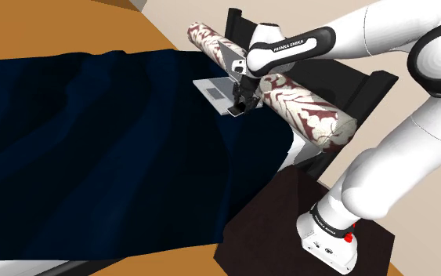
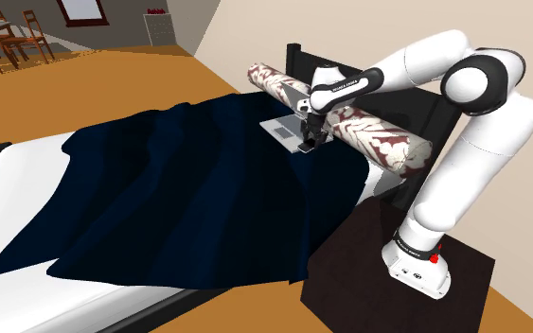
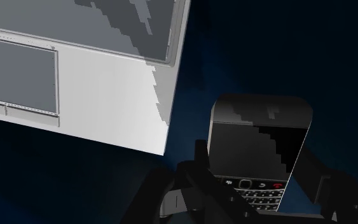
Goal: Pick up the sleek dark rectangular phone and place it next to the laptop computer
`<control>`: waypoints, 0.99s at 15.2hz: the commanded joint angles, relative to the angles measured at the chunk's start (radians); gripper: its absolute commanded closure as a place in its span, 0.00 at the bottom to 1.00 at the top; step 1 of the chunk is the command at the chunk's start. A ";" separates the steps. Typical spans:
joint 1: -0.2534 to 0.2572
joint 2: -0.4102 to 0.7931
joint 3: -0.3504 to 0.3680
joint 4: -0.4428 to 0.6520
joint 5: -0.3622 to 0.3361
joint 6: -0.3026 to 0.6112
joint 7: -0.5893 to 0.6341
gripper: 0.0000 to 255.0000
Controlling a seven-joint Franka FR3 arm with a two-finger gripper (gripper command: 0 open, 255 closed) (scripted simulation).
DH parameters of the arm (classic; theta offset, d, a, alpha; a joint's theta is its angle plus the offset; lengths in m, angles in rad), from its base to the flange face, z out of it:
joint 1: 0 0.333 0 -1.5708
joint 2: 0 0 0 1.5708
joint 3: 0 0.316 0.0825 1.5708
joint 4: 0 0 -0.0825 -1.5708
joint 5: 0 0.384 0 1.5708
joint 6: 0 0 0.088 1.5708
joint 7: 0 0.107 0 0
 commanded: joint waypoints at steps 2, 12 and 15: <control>0.001 0.019 0.000 -0.021 0.005 0.040 -0.002 1.00; 0.002 0.094 -0.001 -0.077 0.028 0.169 -0.021 1.00; 0.002 0.094 -0.001 -0.077 0.028 0.169 -0.021 1.00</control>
